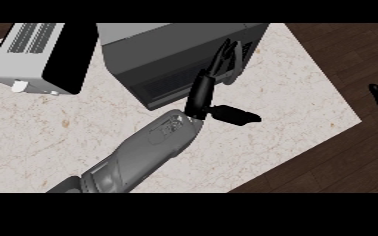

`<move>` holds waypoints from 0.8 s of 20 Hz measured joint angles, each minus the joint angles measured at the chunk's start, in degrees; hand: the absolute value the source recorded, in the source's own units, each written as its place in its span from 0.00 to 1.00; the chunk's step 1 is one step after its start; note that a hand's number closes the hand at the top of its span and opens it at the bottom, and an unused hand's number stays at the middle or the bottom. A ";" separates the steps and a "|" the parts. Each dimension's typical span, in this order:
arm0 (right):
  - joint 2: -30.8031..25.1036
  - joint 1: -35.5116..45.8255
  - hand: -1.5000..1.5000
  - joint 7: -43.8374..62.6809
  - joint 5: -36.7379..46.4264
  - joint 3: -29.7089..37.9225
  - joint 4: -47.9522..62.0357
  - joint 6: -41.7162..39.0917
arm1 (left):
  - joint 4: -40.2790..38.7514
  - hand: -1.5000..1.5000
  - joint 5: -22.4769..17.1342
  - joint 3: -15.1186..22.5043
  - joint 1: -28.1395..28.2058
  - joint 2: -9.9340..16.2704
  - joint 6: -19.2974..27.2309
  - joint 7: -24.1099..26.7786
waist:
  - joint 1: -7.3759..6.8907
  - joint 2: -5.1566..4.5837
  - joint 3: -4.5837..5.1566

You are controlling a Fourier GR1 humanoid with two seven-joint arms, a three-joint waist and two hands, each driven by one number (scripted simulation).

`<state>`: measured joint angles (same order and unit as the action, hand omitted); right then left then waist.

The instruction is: Pick up the milk, place it into the microwave and close the microwave

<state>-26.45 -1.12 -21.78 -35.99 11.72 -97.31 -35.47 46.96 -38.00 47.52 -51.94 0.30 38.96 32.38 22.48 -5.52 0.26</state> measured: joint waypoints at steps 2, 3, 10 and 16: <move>-0.43 0.38 0.00 0.39 -0.49 0.25 0.10 0.04 | -0.27 0.00 -0.56 0.23 -0.05 0.07 0.18 0.76 | 0.24 0.01 -0.01; -0.65 0.54 0.00 0.61 -0.79 0.35 0.13 0.03 | -0.40 0.00 -0.82 0.31 -0.05 0.10 0.29 1.19 | 0.35 0.00 -0.01; -2.01 1.46 0.00 1.98 -2.65 0.85 0.50 -0.22 | -1.26 0.00 -2.69 0.87 -0.14 0.14 0.73 3.92 | 0.94 -0.06 -0.04; -2.99 2.35 0.00 2.98 -4.03 1.01 0.73 -0.51 | -1.86 0.00 -4.37 1.48 -0.37 0.17 0.92 5.50 | 1.26 -0.05 -0.08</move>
<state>-29.44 1.23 -18.80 -40.01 12.73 -96.59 -35.98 45.10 -42.38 49.00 -52.31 0.47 39.88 37.88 23.73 -5.57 0.18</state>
